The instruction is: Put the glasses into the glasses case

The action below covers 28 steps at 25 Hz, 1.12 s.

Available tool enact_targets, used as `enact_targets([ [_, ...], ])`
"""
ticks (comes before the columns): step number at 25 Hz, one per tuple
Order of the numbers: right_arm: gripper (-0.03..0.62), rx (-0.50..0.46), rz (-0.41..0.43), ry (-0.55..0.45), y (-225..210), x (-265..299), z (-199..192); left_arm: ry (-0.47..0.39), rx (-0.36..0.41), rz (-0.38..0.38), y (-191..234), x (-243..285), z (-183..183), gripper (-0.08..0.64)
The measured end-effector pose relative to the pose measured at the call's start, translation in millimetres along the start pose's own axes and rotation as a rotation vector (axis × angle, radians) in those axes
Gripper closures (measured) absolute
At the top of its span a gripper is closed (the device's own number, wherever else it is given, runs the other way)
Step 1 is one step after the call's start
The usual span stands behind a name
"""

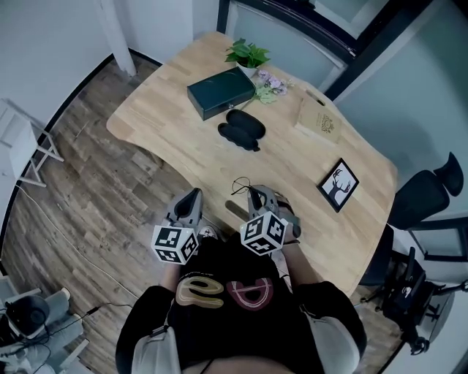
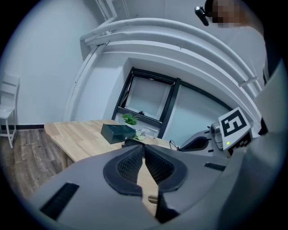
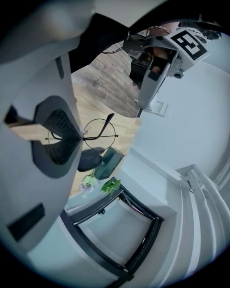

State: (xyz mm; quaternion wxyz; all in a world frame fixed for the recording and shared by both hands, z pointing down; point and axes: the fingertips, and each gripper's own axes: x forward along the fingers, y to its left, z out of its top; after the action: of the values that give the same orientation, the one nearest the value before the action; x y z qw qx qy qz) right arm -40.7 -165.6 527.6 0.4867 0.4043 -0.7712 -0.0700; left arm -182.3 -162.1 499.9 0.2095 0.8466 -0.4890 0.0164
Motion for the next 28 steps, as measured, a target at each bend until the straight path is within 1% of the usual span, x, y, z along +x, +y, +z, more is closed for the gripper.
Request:
enact_targets([
  [3,0.581,0.001,-0.005,-0.001,-9.8,4.6,6.5,0.010,-0.003,-0.004,3.0,2.6,0.0,0.529],
  [11,0.581,-0.014,-0.044,0.010,-59.8,23.6,20.5,0.044,0.004,0.018,8.9,18.8,6.6,0.529],
  [17,0.581,-0.028,-0.066,0.017,-88.2,43.7,31.2,0.036,-0.007,0.019,9.8,32.6,18.8,0.529],
  [22,0.581,-0.068,-0.098,0.012,-110.5,64.5,37.4,0.039,-0.009,0.048,13.2,37.2,21.6,0.529],
  [25,0.581,-0.087,-0.097,0.020,-120.1,77.8,39.2,0.049,-0.020,0.064,16.9,37.7,19.9,0.529],
  [28,0.581,-0.087,-0.091,0.024,-127.0,94.4,41.2,0.054,-0.021,0.074,21.7,37.4,20.2,0.529],
])
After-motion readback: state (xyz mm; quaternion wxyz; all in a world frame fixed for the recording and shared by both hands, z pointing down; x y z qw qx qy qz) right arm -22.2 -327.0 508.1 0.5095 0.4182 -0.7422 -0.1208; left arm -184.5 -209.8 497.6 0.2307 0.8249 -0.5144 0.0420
